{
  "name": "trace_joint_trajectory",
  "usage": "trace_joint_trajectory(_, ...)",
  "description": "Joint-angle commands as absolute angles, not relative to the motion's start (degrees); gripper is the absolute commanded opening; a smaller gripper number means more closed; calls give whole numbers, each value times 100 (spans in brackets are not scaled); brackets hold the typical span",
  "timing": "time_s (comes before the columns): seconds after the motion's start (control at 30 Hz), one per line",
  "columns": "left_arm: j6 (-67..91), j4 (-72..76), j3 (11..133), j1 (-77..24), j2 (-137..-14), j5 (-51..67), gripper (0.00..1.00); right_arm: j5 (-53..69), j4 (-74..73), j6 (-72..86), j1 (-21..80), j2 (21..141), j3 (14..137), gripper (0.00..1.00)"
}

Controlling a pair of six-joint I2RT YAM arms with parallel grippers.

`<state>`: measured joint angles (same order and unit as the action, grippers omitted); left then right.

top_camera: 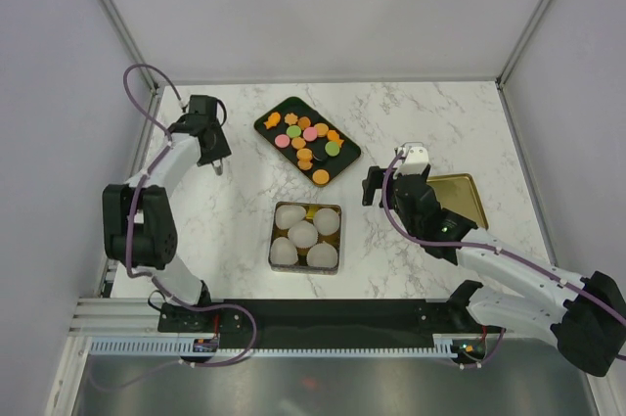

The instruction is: Pack the cookies

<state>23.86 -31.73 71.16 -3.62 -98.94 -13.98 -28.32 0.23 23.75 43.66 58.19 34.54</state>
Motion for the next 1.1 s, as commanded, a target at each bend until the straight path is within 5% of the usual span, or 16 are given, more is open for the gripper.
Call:
trace_joint_trajectory(0.0, 2066, -3278, 7146, -684, -9019, -1494, 52, -2804, 9, 2338, 4377, 5801, 3682, 98)
trace_joint_trajectory(0.47, 1767, -3823, 7251, -2302, -7778, -1512, 50, -3093, -764, 2189, 4377, 5511, 3990, 98)
trace_joint_trajectory(1.07, 1740, -3999, 8138, -4060, -8814, -1617, 49, -3542, -879, 1986, 4377, 5476, 3955, 98)
